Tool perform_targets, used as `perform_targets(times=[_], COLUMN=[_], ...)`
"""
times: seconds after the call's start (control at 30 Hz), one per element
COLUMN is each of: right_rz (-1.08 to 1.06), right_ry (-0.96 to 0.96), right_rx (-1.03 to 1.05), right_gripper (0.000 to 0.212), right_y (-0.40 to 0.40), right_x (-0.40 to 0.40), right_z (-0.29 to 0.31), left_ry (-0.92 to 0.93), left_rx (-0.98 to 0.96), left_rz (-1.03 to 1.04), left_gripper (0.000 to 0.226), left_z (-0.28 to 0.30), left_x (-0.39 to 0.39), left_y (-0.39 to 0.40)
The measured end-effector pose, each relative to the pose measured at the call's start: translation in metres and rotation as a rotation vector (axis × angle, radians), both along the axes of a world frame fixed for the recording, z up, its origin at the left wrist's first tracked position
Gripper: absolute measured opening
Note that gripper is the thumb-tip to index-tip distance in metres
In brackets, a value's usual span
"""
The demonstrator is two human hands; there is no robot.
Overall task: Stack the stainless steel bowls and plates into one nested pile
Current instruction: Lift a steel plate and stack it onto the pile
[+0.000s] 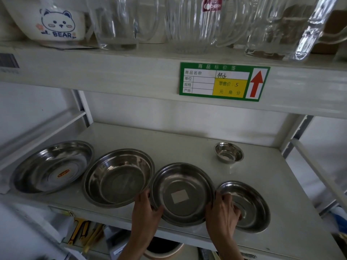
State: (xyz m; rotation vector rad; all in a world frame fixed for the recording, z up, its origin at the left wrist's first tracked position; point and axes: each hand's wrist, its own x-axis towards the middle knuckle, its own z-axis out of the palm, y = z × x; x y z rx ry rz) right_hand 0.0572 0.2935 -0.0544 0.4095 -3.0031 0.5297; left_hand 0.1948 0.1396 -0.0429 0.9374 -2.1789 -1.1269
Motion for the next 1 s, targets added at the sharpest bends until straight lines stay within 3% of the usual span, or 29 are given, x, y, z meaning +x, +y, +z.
perform_targets(times=[0.37, 1.0], right_rz=[-0.004, -0.01], right_ry=[0.011, -0.002], right_rx=[0.032, -0.072], right_gripper=[0.041, 0.037], right_y=[-0.001, 0.002], right_x=[0.0, -0.014], right_z=[-0.003, 0.0], left_ry=[-0.062, -0.227], left_rx=[-0.091, -0.167], left_rz=[-0.008, 0.014], left_gripper=[0.081, 0.046], left_z=[-0.002, 0.01], left_x=[-0.001, -0.008], left_y=[0.0, -0.01])
